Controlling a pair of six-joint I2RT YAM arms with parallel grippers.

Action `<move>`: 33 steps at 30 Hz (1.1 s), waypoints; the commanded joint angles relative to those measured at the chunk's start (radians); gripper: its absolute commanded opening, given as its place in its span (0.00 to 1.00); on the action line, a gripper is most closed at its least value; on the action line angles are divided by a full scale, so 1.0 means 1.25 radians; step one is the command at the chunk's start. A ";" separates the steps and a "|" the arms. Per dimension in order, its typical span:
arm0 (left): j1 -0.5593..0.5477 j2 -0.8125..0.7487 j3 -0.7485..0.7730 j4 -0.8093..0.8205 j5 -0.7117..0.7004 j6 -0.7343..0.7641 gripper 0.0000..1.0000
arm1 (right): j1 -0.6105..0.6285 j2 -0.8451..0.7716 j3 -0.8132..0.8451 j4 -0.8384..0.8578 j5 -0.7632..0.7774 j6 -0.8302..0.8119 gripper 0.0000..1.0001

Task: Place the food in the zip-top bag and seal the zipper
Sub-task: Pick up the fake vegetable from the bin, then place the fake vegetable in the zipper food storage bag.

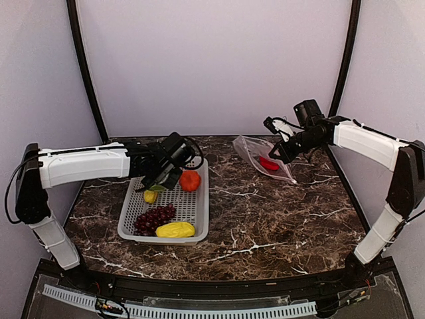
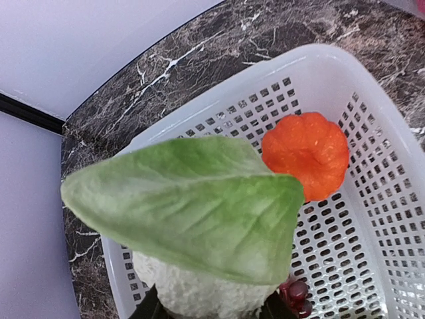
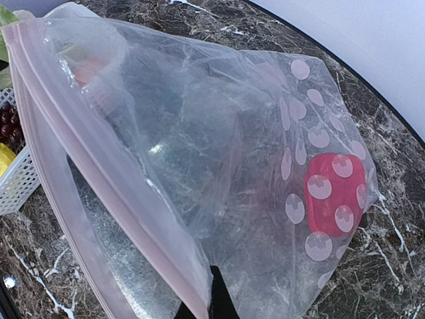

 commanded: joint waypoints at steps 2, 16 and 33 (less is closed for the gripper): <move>0.002 -0.102 0.006 0.008 0.104 -0.006 0.27 | 0.004 0.003 0.020 -0.003 -0.005 -0.002 0.00; -0.020 -0.228 -0.079 0.477 0.560 -0.099 0.24 | 0.018 0.063 0.147 -0.088 0.034 -0.007 0.00; -0.053 0.004 0.014 0.832 0.584 -0.377 0.17 | 0.063 0.083 0.202 -0.119 0.032 0.047 0.00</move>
